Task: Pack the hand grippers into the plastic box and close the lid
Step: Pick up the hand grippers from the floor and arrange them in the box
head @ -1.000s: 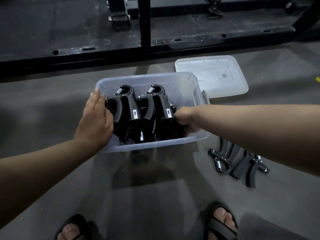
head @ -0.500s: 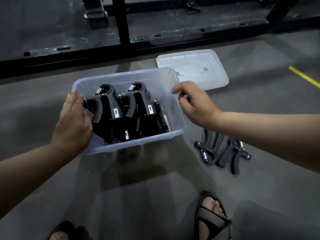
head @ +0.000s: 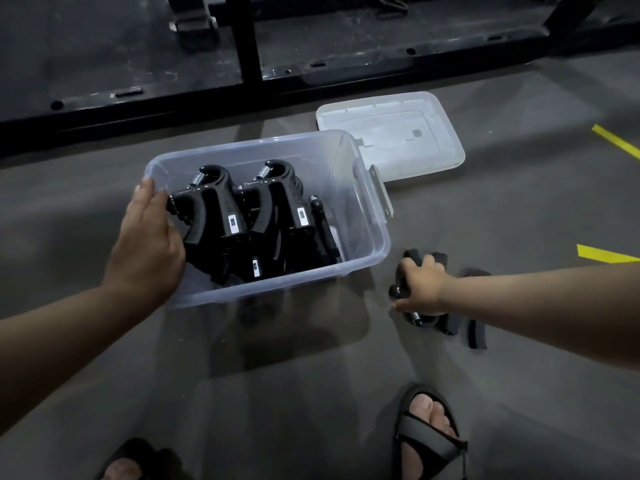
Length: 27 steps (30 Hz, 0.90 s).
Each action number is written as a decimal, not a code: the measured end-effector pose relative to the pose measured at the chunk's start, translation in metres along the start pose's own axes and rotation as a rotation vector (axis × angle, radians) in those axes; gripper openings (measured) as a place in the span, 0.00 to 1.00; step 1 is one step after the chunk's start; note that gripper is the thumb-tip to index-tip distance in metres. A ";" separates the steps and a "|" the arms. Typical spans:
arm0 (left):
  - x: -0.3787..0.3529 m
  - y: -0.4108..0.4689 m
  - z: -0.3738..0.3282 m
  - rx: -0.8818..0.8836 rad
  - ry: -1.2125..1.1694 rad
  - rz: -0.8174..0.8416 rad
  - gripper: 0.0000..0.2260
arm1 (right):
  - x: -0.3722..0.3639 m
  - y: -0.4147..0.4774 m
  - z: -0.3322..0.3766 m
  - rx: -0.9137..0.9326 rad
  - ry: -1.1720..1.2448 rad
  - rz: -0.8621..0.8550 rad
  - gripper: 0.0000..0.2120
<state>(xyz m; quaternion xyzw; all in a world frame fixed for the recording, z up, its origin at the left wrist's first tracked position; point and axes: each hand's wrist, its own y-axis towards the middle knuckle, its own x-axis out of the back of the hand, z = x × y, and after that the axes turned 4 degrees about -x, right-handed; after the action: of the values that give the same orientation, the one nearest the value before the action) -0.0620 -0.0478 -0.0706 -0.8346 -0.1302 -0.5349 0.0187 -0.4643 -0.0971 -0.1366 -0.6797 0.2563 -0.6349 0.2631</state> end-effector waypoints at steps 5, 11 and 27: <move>0.000 -0.001 0.000 0.007 -0.004 0.003 0.22 | 0.000 -0.005 0.011 0.321 -0.011 -0.114 0.31; -0.001 -0.001 0.000 0.007 -0.016 0.004 0.22 | -0.004 0.008 0.027 -0.111 0.125 -0.140 0.41; 0.003 -0.003 -0.005 0.001 -0.036 0.006 0.23 | 0.101 0.008 -0.022 -0.066 1.096 0.293 0.18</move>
<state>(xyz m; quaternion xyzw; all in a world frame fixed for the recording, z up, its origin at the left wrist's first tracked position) -0.0662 -0.0451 -0.0658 -0.8444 -0.1282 -0.5199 0.0186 -0.4804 -0.1727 -0.0672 -0.2162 0.4667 -0.8433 0.1557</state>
